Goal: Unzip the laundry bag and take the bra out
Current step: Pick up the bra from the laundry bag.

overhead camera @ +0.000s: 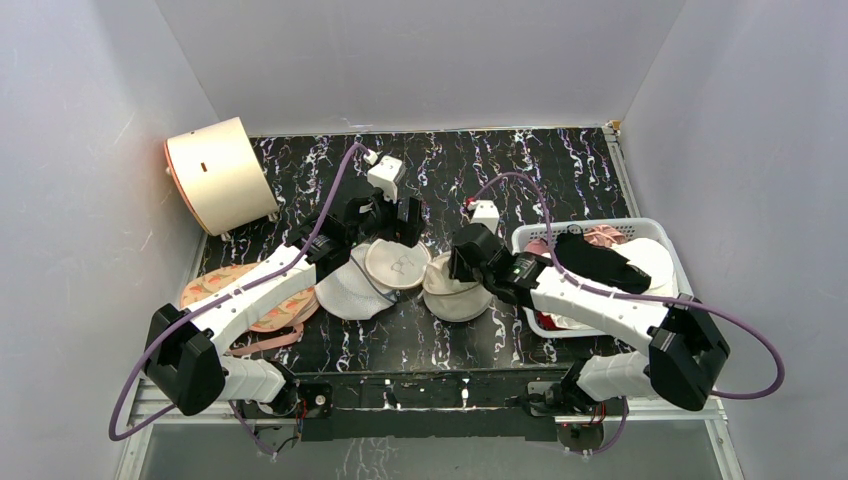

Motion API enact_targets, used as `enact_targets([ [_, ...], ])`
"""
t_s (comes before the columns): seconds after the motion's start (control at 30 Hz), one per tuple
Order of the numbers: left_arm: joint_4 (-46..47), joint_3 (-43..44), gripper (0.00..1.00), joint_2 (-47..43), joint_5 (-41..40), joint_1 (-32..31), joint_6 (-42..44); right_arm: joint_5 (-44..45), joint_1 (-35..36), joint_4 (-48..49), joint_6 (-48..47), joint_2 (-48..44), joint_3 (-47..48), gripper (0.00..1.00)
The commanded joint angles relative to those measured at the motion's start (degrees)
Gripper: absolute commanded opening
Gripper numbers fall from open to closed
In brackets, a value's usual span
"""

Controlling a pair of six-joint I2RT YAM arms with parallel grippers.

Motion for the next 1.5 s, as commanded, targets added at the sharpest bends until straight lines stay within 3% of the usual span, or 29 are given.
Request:
enact_targets([
  [0.0,0.04,1.04,0.98,-0.91,0.91,-0.12,-0.18,1.73,0.21,-6.04,4.26,-2.36,-4.46,0.27],
  [0.2,0.03,0.97,0.99,-0.8,1.19,-0.12,-0.26,5.02,0.27,-6.02,5.58,-2.22,-8.84,0.27],
  [0.37,-0.08,1.14,0.98,-0.58,1.47,-0.11,-0.48,7.01,0.23,-4.63,7.13,-1.88,-9.45,0.39],
  [0.57,-0.14,1.13,0.98,-0.49,1.2,-0.08,-0.44,6.88,0.27,-0.46,7.52,-1.0,-8.2,0.44],
  [0.87,-0.15,1.15,0.98,-0.7,1.14,-0.09,-0.35,15.91,0.25,-3.36,20.22,5.58,-6.1,0.46],
  [1.07,-0.16,1.22,0.98,-0.64,1.24,-0.1,-0.27,18.44,0.27,-2.61,20.13,9.16,-4.42,0.3],
  [1.17,-0.15,1.14,0.98,-0.52,0.85,-0.12,-0.17,17.29,0.52,-4.26,16.39,10.31,-0.85,0.07],
  [1.2,-0.21,1.13,0.98,-0.47,0.71,-0.08,-0.1,17.09,0.94,-5.21,15.62,10.26,0.27,0.04],
  [1.37,-0.17,1.24,0.98,-0.62,1.06,-0.12,-0.09,12.05,2.86,-4.19,12.6,5.84,0.67,0.0],
  [1.47,-0.27,1.3,0.98,-0.49,0.96,-0.12,-0.09,2.53,2.93,4.8,9.38,1.44,-3.32,0.0],
])
